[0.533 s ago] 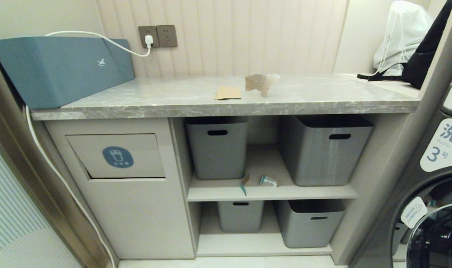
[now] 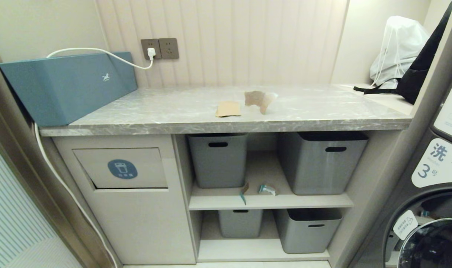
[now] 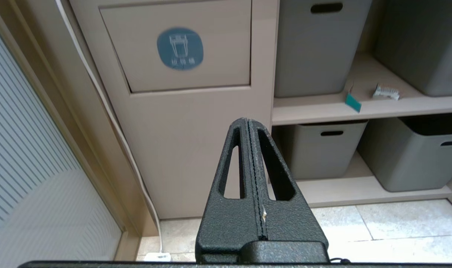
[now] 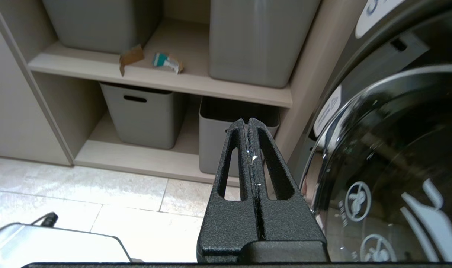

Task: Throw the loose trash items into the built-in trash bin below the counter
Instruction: Pick up the garbage

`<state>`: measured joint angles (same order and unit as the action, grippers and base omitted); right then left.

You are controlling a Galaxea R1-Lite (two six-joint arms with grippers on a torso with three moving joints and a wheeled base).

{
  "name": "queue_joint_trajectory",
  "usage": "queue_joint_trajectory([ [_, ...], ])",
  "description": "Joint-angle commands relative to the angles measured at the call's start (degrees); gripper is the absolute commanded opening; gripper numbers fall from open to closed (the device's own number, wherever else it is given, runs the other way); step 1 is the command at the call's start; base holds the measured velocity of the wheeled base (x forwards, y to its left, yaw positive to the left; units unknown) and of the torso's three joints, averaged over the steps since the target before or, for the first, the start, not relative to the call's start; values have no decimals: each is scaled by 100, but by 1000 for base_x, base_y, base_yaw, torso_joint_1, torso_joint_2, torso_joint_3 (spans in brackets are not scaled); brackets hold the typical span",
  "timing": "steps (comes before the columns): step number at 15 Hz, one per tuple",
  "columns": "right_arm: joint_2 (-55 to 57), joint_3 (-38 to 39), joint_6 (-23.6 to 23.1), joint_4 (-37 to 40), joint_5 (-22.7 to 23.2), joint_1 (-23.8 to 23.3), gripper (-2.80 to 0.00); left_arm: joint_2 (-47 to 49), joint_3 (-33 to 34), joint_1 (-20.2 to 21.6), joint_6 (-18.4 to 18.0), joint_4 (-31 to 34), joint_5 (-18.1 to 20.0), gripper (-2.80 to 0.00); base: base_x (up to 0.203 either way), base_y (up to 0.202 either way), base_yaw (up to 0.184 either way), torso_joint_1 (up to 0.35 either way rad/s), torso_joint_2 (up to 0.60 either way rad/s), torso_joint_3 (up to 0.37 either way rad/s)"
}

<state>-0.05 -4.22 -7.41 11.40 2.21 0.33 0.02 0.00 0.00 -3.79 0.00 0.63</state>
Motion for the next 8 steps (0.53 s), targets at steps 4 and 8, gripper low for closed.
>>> queue_joint_trajectory([
  [4, 5, 0, 3, 11, 8, 2, -280, -11, 5, 0, 115, 0, -19, -280, 0, 0, 0, 187, -461, -284],
  [8, 5, 9, 3, 11, 8, 2, -280, -11, 0, 0, 115, 0, -17, -280, 0, 0, 0, 211, -487, -276],
])
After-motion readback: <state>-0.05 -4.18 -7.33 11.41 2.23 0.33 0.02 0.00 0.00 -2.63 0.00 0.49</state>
